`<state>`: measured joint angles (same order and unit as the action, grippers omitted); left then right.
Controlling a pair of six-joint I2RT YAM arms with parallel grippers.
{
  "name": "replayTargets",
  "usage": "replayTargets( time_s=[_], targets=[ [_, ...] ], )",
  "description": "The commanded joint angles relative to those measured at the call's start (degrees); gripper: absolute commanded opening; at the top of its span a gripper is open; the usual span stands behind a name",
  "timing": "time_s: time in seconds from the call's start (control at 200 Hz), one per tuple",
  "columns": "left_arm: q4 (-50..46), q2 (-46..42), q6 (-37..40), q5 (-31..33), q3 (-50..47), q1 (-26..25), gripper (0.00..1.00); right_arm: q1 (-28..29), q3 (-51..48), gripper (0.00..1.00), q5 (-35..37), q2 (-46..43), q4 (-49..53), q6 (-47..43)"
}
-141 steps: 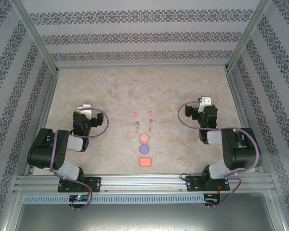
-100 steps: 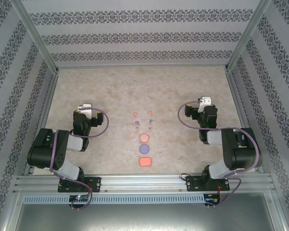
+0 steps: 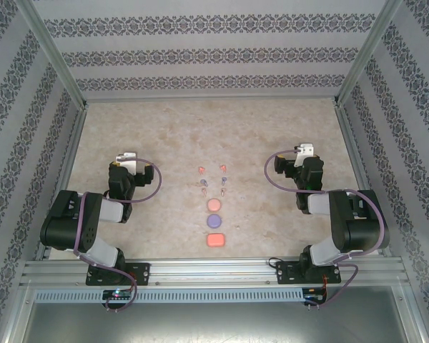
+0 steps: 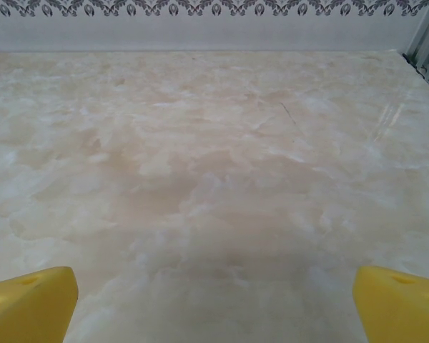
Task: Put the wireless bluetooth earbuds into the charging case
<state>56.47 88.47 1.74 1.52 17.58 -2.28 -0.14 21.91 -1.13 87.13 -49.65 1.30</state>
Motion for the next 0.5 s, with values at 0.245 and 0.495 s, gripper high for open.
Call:
replayTargets(
  time_s=[0.245, 0.495],
  targets=[
    [-16.42, -6.29, -0.39, 2.2, 7.3, -0.31, 0.99, -0.05, 1.24, 0.98, 5.46, -7.63, 6.26, 2.3],
    [-43.2, -12.47, -4.18, 1.69, 20.88, -0.34, 0.99, 0.67, 6.85, 0.98, 17.45, -18.73, 24.74, 11.41]
  ],
)
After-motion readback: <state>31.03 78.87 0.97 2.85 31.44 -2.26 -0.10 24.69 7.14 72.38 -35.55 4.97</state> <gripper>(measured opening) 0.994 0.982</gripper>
